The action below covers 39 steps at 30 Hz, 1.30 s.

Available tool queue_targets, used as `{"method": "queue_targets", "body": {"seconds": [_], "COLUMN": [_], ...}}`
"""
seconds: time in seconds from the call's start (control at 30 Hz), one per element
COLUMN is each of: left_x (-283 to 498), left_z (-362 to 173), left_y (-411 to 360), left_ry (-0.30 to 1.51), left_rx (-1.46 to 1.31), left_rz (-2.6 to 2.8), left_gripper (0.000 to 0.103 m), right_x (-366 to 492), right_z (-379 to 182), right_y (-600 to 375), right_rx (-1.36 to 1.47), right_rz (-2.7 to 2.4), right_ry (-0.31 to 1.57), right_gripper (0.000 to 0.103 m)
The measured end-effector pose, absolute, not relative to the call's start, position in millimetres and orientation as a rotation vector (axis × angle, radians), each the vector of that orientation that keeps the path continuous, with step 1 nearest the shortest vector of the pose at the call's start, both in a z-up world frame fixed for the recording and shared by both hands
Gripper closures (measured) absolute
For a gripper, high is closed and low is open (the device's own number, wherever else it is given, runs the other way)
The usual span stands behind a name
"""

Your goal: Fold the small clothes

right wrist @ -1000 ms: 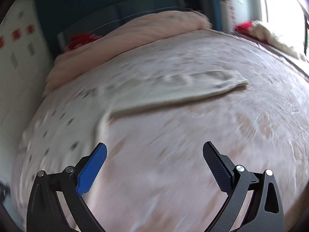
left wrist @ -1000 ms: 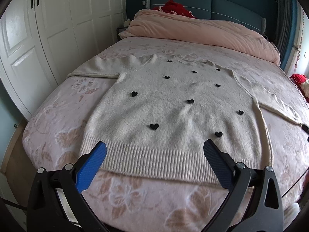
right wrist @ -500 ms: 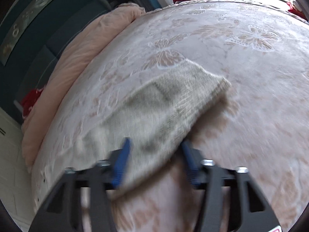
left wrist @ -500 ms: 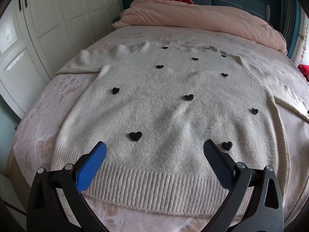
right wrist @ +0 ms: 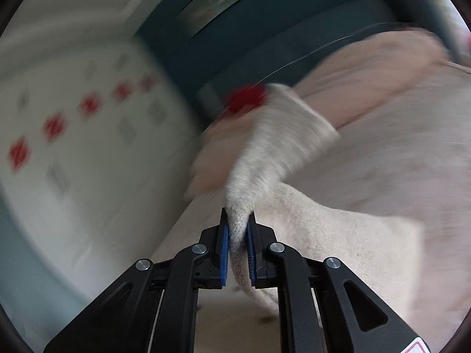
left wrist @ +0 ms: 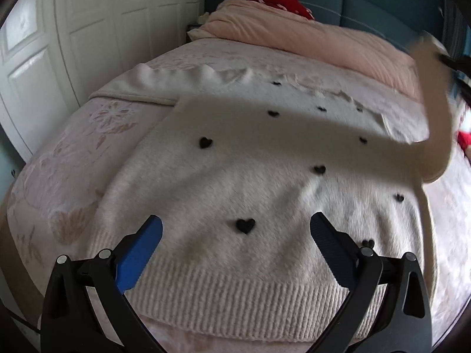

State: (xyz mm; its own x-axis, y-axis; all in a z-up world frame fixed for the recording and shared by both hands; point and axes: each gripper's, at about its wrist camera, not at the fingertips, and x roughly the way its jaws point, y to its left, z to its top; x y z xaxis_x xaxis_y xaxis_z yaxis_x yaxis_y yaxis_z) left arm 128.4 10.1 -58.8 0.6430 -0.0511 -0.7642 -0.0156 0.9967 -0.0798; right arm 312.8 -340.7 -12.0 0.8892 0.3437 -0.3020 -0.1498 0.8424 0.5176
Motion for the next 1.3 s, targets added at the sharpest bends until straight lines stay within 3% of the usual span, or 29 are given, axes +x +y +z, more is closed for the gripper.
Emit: {"method": "queue_targets", "body": {"seconds": [0.17,0.2,0.23,0.3,0.47,0.6,0.63,0.67,0.7,0.77,0.8,1.0,1.17,1.23,1.3], "left_x": [152,159,171,197,284,347,358,363,367,374,378,378,408,395,377], "left_z": [-49,-46,-41,-37,-50,-95,-108,-115,-119,-120,-117,-49,-122,-117,-105], "left_y": [35,40,44,46,21,-5,-11,-13,-17,-26,-28,-29,-37,-34,-23], "left_ry": [0.902,0.898,0.886,0.886,0.914,1.049,1.072,1.082,1.086,1.072,1.060,0.806,1.027,0.976,0.976], "left_rx": [-0.204,-0.235,-0.275,-0.324,-0.357,-0.416,-0.440,-0.452,-0.466,-0.456,-0.452,-0.387,-0.245,-0.232,-0.282], "left_rz": [-0.059,-0.070,-0.095,-0.142,-0.179,-0.150,-0.138,-0.140,-0.144,-0.150,-0.167,-0.246,-0.171,-0.195,-0.209], "left_gripper": [0.005,0.005,0.005,0.005,0.005,0.006,0.015,0.034,0.044,0.083,0.093,0.094,0.092,0.087,0.066], "right_x": [349,340,328,302,250,255,255,262,270,281,282,260,276,268,250], "right_z": [-65,-72,-78,-91,-142,-171,-173,-176,-180,-182,-182,-129,-202,-191,-178], "right_y": [-231,-231,-239,-262,-328,-383,-382,-387,-391,-393,-391,-387,-403,-405,-405], "right_rx": [0.321,0.296,0.293,0.293,0.240,0.343,0.359,0.372,0.382,0.411,0.425,0.403,0.460,0.497,0.513], "right_rz": [0.347,0.312,0.264,0.163,-0.124,-0.188,-0.184,-0.172,-0.163,-0.126,-0.102,-0.106,-0.158,-0.153,-0.147], "right_ry": [0.610,0.609,0.612,0.621,0.777,0.848,0.855,0.862,0.861,0.847,0.844,0.625,0.838,0.817,0.797], "right_gripper": [0.084,0.077,0.061,0.048,0.046,0.046,0.046,0.046,0.046,0.053,0.088,0.093,0.092,0.078,0.068]}}
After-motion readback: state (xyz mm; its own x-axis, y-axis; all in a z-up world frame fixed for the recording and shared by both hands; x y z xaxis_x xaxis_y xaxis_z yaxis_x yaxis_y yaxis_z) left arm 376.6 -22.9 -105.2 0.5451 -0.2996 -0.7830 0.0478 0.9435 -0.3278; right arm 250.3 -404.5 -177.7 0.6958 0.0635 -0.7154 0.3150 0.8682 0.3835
